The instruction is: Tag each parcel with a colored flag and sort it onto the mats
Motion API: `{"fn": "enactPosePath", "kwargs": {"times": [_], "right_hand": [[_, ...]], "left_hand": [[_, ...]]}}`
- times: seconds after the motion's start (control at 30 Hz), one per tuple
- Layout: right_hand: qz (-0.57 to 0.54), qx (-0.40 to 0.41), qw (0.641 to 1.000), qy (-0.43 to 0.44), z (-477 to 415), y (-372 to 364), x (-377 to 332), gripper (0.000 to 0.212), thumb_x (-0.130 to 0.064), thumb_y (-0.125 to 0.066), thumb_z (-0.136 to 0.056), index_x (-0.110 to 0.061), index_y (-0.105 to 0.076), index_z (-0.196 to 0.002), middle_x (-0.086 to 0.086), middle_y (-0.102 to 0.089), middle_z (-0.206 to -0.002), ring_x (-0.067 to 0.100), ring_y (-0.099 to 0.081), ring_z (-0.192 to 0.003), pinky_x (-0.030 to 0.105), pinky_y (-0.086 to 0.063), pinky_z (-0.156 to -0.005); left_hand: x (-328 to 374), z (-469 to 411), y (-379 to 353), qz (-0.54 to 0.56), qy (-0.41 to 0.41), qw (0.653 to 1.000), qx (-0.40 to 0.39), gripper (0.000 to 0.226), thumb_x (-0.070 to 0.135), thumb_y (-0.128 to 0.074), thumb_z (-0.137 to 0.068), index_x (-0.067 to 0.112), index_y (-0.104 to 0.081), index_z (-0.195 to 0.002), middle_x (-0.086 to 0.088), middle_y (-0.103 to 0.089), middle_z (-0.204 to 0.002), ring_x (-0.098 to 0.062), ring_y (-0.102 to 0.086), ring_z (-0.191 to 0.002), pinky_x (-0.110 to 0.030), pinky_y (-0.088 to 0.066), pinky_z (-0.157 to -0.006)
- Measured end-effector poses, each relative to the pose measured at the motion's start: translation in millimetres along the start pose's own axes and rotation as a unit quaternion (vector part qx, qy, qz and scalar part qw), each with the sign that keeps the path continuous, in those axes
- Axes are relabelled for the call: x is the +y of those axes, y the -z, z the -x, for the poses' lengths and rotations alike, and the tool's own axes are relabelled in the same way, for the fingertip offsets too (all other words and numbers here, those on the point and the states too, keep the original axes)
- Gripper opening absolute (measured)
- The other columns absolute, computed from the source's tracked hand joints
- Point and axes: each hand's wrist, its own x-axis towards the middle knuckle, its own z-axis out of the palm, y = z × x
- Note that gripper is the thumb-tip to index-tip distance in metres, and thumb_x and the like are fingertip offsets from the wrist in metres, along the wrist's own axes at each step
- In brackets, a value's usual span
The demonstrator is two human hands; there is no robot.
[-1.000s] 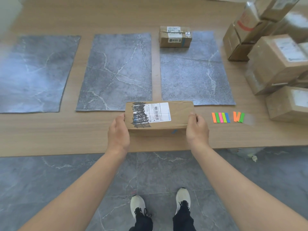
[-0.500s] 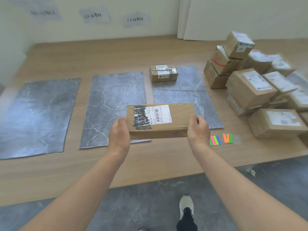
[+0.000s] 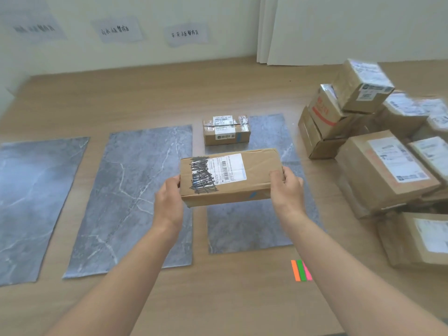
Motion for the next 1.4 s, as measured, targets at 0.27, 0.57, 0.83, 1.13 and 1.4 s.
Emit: {"fn": "enactPosePath", "kwargs": {"times": [0.27, 0.57, 0.83, 1.13, 1.4], "right_hand": [[-0.031, -0.024, 0.999, -0.019, -83, -6, 6, 0.028, -0.042, -0.045, -0.085, -0.020, -0.052, -0.070, 0.005, -0.049, -0.094, 0.017, -0.044, -0.075, 0.035, -0.035, -0.066], [-0.049, -0.030, 0.997, -0.048, -131, -23, 16, 0.030, -0.043, -0.046, -0.086, -0.020, -0.064, -0.086, -0.007, -0.065, -0.083, 0.012, -0.055, -0.077, 0.036, -0.042, -0.072], [-0.054, -0.025, 0.997, -0.058, -156, -29, 12, 0.023, -0.030, -0.047, -0.098, -0.024, -0.059, -0.080, -0.014, -0.057, -0.075, 0.006, -0.048, -0.069, 0.023, -0.038, -0.064], [-0.035, -0.037, 0.996, -0.068, -169, -36, 12, 0.038, -0.049, -0.046, -0.086, -0.027, -0.068, -0.109, -0.002, -0.068, -0.111, 0.015, -0.062, -0.099, 0.031, -0.044, -0.075], [0.012, -0.004, 0.997, -0.078, -155, -37, -7, 0.066, -0.051, -0.045, -0.094, -0.027, -0.039, -0.155, -0.006, -0.043, -0.154, 0.015, -0.044, -0.137, 0.035, -0.034, -0.111]], "left_hand": [[3, -52, -54, 0.015, 0.030, 0.999, 0.007, 0.048, 0.043, -0.031, -0.086, 0.049, -0.072, -0.061, 0.021, -0.070, -0.073, -0.018, -0.062, -0.093, -0.048, -0.046, -0.104], [-12, -106, -76, 0.011, 0.044, 0.999, -0.018, 0.050, 0.035, -0.033, -0.103, 0.039, -0.075, -0.076, 0.019, -0.074, -0.087, -0.011, -0.066, -0.097, -0.043, -0.045, -0.106], [-8, -134, -87, 0.015, 0.065, 0.997, -0.030, 0.056, 0.032, -0.033, -0.105, 0.047, -0.075, -0.072, 0.025, -0.074, -0.084, -0.009, -0.065, -0.098, -0.038, -0.046, -0.106], [-8, -152, -93, -0.001, 0.068, 0.996, -0.054, 0.057, 0.031, -0.032, -0.105, 0.048, -0.075, -0.071, 0.020, -0.075, -0.085, -0.002, -0.066, -0.088, -0.031, -0.048, -0.097], [-6, -148, -88, -0.046, 0.075, 0.995, -0.051, 0.061, 0.061, -0.035, -0.085, 0.034, -0.058, -0.136, 0.015, -0.062, -0.134, -0.008, -0.053, -0.129, -0.043, -0.036, -0.116]]}}
